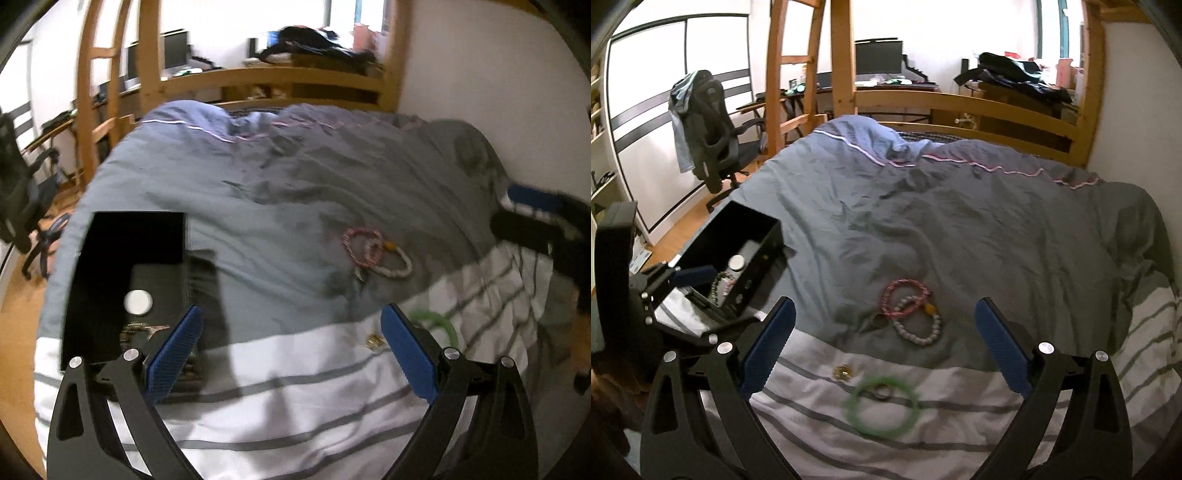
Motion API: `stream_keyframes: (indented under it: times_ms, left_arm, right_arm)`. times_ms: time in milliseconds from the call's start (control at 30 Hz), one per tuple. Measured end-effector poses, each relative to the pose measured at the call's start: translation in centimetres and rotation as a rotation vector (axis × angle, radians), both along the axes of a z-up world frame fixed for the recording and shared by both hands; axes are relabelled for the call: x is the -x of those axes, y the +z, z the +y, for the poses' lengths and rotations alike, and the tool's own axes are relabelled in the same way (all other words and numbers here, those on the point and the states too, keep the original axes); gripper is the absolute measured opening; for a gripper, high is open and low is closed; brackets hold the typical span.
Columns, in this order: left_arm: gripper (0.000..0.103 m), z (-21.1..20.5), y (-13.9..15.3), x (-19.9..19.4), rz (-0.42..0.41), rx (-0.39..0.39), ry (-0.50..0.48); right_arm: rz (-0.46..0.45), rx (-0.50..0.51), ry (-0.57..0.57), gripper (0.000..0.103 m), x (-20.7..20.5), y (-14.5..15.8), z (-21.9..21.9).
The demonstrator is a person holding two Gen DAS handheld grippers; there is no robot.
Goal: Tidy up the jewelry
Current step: 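Move both tools back over the remaining jewelry, then grasp the green jade bangle with the right tool while the left tool grasps the gold pendant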
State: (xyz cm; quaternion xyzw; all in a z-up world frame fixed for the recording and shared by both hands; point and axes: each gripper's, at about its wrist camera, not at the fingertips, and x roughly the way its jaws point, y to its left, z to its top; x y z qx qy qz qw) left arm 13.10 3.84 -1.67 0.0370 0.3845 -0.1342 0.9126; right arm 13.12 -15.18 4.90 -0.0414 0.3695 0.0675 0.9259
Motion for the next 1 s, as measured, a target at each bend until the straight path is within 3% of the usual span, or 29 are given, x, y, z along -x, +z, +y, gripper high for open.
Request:
stream_keyframes:
  times_ms: [233,367,433,467,567,700,767,900,1000]
  left_arm:
    - [0.095,-3.6,-2.3,0.2,0.036,-0.038,-0.137]
    - [0.094,-5.4,-3.9,0.0,0.063,-0.056,-0.195]
    - [0.088,-6.1,-5.0,-0.3,0.082,-0.076,-0.212]
    - [0.084,-6.4,-5.5,-0.5,0.096,-0.084,-0.219]
    - [0.075,-6.7,-6.9,-1.1,0.131,-0.095,-0.226]
    - [0.064,-6.8,-7.6,-1.6,0.154,-0.077,-0.246]
    - [0.055,-7.0,-7.9,-1.9,0.156,-0.068,-0.255]
    - [0.039,-7.2,-8.7,-2.7,0.181,-0.064,-0.26]
    - [0.032,-7.3,-8.9,-3.0,0.193,-0.058,-0.266]
  right_arm:
    - [0.022,-0.032,-0.01,0.096,0.7,-1.7,-3.4]
    - [0.124,-0.074,0.081,0.095,1.2,-4.4,-4.1]
    - [0.173,-0.084,0.107,0.086,1.4,-6.3,-4.2]
    - [0.193,-0.087,0.113,0.073,1.4,-7.0,-4.2]
    - [0.262,-0.117,0.101,0.056,1.2,-9.6,-4.5]
    - [0.295,-0.143,0.079,0.047,0.8,-11.4,-4.8]
    - [0.305,-0.138,0.068,0.038,0.4,-12.0,-4.8]
    - [0.333,-0.14,0.065,0.029,-0.5,-13.2,-4.6]
    - [0.361,-0.112,0.071,0.028,-1.1,-14.1,-4.3]
